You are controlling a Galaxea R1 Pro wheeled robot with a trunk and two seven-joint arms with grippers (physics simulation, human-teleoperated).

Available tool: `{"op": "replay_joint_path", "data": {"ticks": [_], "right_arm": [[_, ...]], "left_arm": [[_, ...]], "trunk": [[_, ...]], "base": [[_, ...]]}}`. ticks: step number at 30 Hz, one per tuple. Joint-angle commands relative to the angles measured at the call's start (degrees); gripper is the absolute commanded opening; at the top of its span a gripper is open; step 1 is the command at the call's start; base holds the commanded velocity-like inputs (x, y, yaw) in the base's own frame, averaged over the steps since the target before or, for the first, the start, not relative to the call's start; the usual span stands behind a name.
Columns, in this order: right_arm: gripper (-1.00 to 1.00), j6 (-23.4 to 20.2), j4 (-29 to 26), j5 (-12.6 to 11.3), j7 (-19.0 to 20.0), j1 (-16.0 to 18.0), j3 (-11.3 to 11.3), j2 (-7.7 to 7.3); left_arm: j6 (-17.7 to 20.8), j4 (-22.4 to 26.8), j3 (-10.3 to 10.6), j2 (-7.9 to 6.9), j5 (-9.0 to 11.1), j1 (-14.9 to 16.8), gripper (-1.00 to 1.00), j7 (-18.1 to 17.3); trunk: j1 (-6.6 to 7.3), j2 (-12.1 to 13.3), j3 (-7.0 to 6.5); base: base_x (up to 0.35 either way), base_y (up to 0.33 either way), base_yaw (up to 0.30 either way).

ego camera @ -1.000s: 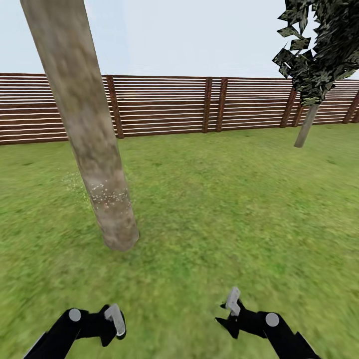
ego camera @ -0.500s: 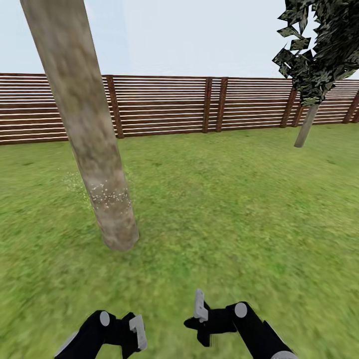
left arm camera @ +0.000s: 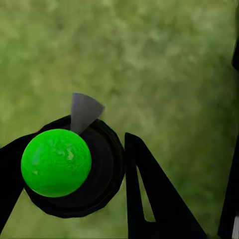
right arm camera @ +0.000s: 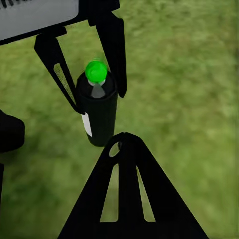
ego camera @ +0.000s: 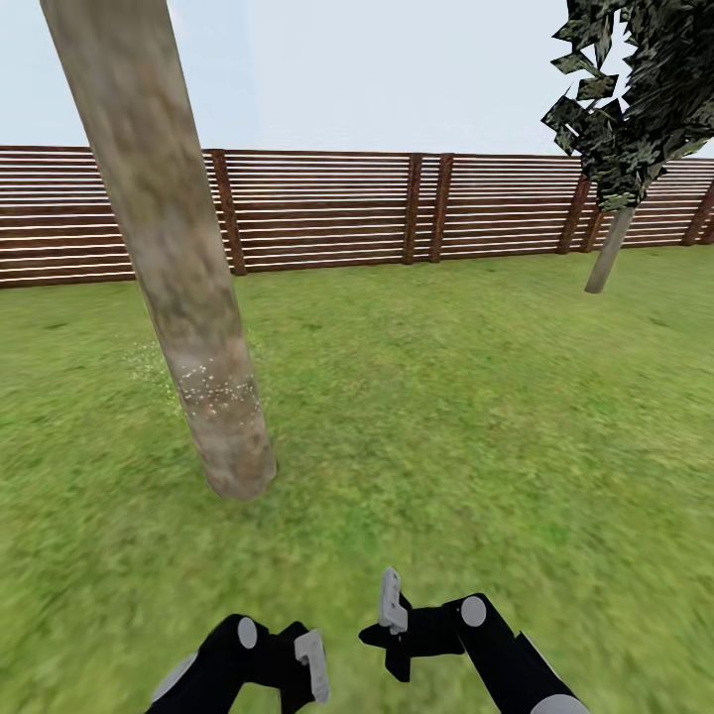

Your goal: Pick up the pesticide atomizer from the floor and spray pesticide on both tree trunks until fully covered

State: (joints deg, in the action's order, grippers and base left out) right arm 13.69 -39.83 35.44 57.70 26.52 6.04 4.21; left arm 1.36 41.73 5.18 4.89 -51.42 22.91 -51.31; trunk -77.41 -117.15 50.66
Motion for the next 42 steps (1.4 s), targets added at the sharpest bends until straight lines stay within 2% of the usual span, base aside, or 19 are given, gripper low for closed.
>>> {"op": "replay_joint_path", "data": {"ticks": [1,21,26,40,42], "right_arm": [[-1.00,0.33,-0.08,0.50,0.05,0.02,-0.06,0.02],[-1.00,0.37,-0.08,0.50,0.05,0.02,-0.06,0.02],[-1.00,0.37,-0.08,0.59,-0.03,0.02,-0.06,0.01],[-1.00,0.37,0.01,0.59,-0.04,0.02,-0.06,0.01],[-1.00,0.37,0.00,0.59,-0.04,0.02,-0.06,0.01]], "left_arm": [[0.13,0.10,0.01,0.27,-0.27,0.01,-1.00,-0.20],[-0.04,0.11,-0.24,2.93,0.77,0.55,-1.00,-0.02],[-0.10,0.06,-0.25,2.95,3.75,0.56,-1.00,-0.31],[-0.13,-0.35,-0.26,3.98,4.23,0.56,-1.00,-0.28],[-0.15,-0.47,-0.26,3.99,4.86,0.56,-1.00,-0.28]], "trunk": [[0.01,-0.02,0.05],[0.01,-0.02,0.05],[0.01,-0.02,0.05],[0.01,-0.02,0.05],[0.01,-0.02,0.05]], "base": [[0.000,0.000,0.000],[0.000,0.000,0.000],[0.000,0.000,0.000],[0.000,0.000,0.000],[0.000,0.000,0.000]]}}
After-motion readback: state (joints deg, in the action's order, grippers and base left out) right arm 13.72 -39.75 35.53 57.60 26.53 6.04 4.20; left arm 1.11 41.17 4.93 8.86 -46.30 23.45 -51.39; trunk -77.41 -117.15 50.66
